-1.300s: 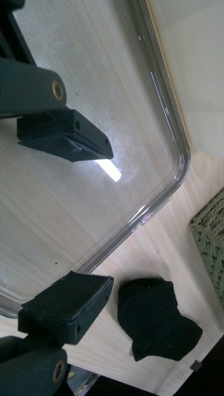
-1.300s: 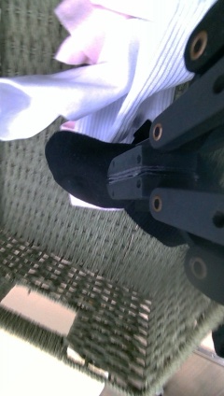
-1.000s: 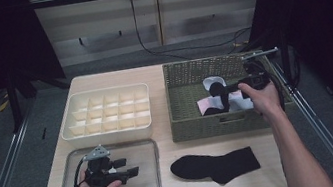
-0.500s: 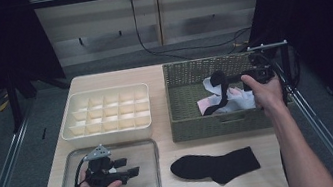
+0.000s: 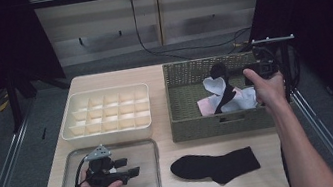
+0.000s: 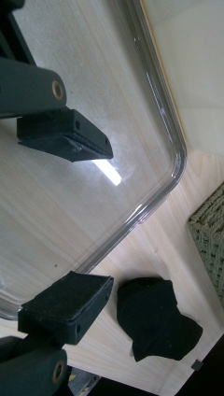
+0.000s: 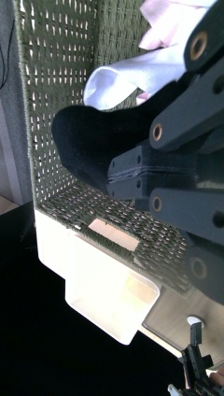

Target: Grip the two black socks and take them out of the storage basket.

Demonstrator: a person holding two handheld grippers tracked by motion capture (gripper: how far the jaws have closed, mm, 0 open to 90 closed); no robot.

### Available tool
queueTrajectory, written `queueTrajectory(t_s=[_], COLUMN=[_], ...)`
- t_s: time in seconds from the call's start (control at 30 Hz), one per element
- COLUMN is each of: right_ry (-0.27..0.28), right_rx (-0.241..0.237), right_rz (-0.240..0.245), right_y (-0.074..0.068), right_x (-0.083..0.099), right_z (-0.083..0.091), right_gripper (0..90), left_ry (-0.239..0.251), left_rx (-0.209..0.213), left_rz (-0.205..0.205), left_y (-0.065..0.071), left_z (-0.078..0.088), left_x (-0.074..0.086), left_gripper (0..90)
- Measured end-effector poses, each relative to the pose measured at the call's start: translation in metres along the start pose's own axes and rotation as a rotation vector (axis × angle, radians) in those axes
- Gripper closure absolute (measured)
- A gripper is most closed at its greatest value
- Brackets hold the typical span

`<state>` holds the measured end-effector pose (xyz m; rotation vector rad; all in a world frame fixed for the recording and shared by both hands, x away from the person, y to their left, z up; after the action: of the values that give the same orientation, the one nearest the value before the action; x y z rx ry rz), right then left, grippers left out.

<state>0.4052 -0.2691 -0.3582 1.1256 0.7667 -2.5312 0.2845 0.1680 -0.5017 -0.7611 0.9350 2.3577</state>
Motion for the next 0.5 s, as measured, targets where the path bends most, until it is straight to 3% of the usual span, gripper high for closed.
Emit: queueTrajectory(t_s=[0.5], right_ry=[0.059], right_rx=[-0.009], right_rz=[0.012], right_y=[-0.007], right_x=[-0.016], right_z=[0.011], right_gripper=[88.7], left_ry=[-0.010], left_rx=[-0.001], left_rz=[-0.004], left_y=[0.000], left_z=[-0.001], left_x=[0.000], left_gripper=[32.3])
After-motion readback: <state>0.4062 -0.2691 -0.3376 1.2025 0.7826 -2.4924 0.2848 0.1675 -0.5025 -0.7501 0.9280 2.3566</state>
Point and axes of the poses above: each handheld gripper's, and its own axes: z roughly backward along the jaws, x roughly out of its underside, y roughly to its right, the point moved 5 cm from there along -z, roughly forward along the jaws, and after that the axes turned 9 degrees about z, right-handed, at the moved point
